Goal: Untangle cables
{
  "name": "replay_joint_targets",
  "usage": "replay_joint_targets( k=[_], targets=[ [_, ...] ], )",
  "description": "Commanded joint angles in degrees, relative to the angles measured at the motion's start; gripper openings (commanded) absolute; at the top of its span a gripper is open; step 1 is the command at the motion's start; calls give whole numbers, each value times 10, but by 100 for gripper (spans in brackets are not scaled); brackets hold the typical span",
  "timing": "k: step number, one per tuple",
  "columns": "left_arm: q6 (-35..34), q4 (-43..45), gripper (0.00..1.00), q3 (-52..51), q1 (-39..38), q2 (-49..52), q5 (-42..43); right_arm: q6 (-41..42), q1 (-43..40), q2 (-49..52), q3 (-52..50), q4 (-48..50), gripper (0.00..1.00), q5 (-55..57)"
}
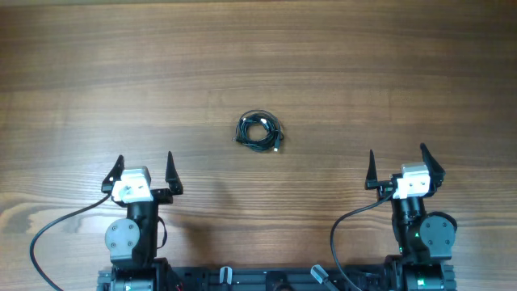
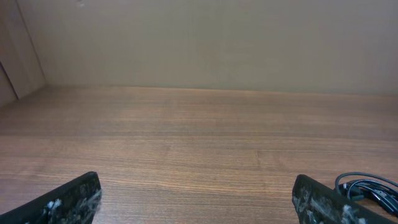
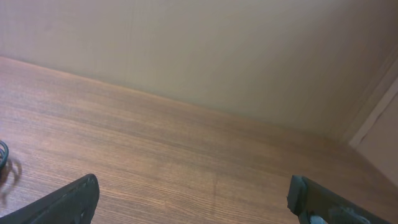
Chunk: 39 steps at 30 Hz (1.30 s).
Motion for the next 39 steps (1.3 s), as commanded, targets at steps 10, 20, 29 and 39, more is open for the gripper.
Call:
replay_joint_targets(
  k=[10,20,29,39],
  targets=[
    [-10,-4,100,0,-2,0,1,-7,2,4,0,3,100,-10],
    [-10,-4,100,0,-2,0,1,-7,2,4,0,3,100,-10],
    [-10,-4,100,0,-2,0,1,-26,2,4,0,3,100,-6],
    [-10,-3,100,0,-2,0,10,-19,2,4,0,18,100,-99]
  ],
)
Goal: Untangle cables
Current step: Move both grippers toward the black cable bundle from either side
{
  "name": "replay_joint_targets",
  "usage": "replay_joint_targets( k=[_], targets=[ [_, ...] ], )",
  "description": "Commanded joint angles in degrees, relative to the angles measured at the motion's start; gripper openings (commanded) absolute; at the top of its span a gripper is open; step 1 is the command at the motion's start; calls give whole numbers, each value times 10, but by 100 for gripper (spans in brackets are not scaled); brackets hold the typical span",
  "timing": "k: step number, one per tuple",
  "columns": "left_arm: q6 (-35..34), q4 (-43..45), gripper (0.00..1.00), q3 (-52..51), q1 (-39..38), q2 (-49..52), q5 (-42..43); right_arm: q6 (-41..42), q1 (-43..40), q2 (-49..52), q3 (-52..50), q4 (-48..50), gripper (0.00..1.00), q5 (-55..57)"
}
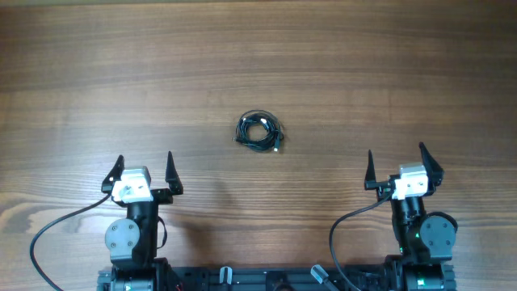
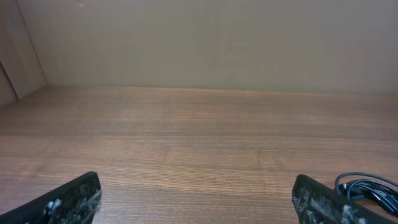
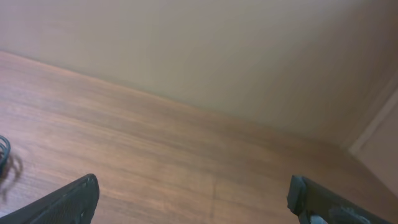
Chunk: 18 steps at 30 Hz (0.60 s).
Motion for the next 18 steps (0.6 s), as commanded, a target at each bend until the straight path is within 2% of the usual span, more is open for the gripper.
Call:
replay_joint_targets(
  k=[1,3,8,11,14,18],
  targets=[
    [-10,-4,100,0,-2,0,14,-3,2,3,0,9,100,-115],
    [-10,-3,100,0,-2,0,36,-2,2,3,0,12,100,-170],
    [-16,-3,100,0,-2,0,39,85,2,3,6,11,100,-201],
    [-19,-2,100,0,-2,0,37,103,2,3,9,-3,100,-233],
    [-48,-1,100,1,-2,0,41,130,2,12,15,-15,100,-233],
    [-78,-25,100,43,-2,7,47,139,2,48,60,-53,100,-289]
  ],
)
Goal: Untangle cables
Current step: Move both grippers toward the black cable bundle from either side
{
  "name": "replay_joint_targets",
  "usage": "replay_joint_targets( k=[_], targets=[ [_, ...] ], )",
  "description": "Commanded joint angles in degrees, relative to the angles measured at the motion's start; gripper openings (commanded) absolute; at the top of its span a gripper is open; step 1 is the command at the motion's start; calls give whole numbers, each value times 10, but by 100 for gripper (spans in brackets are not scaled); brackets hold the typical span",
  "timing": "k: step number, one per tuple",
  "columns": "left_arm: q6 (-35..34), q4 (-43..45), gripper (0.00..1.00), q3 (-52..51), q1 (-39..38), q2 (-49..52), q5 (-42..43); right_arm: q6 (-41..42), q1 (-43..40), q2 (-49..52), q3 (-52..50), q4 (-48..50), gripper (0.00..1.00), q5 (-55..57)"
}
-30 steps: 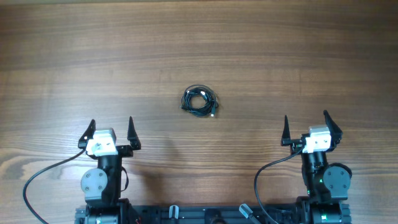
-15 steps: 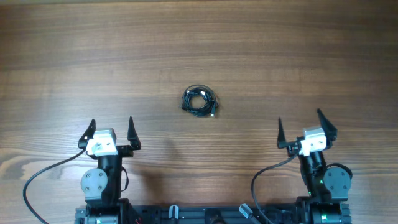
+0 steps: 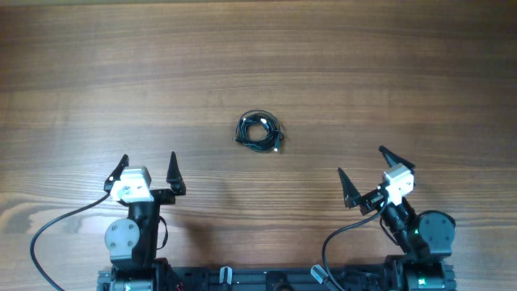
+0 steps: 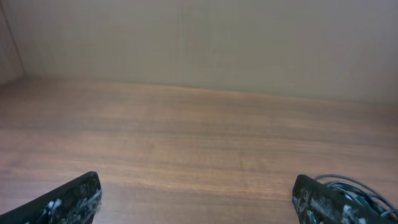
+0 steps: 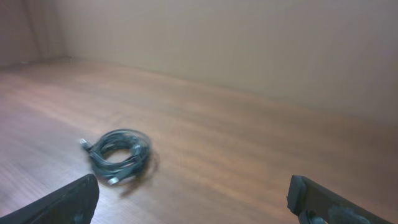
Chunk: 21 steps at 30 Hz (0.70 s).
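A small coil of dark tangled cables (image 3: 259, 132) lies on the wooden table, near the middle. It shows in the right wrist view at left (image 5: 119, 154) and peeks in at the lower right of the left wrist view (image 4: 351, 190). My left gripper (image 3: 146, 168) stands open at the near left, well short of the coil. My right gripper (image 3: 367, 175) is open at the near right, turned toward the coil. Neither holds anything.
The wooden table (image 3: 388, 73) runs wide around the coil. A plain beige wall (image 5: 249, 43) rises behind the far edge. Black arm cables trail from both bases at the near edge.
My right gripper has swung to the left, so it now faces the cable coil, which has come into its wrist view. The left gripper has turned slightly to the right.
Both grippers stood open at the near edge, facing straight ahead, with the coil untouched at mid-table through the first two moments. Now the right gripper is turned toward the coil; the coil lies where it was.
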Motion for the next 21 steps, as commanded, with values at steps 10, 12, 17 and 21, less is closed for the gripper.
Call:
replay_joint_targets(
  k=[10,12,17,21],
  targets=[
    [-43,-172,100,304,-2,237,109,30,2,251,295,-171,100,-115],
    [-42,-256,100,402,-2,324,110,30,2,326,372,-229,100,-136],
    [-42,-392,100,581,-13,492,111,30,2,466,523,-363,100,-153],
    [-42,-461,100,692,-53,605,139,32,2,547,588,-386,100,-221]
  ],
)
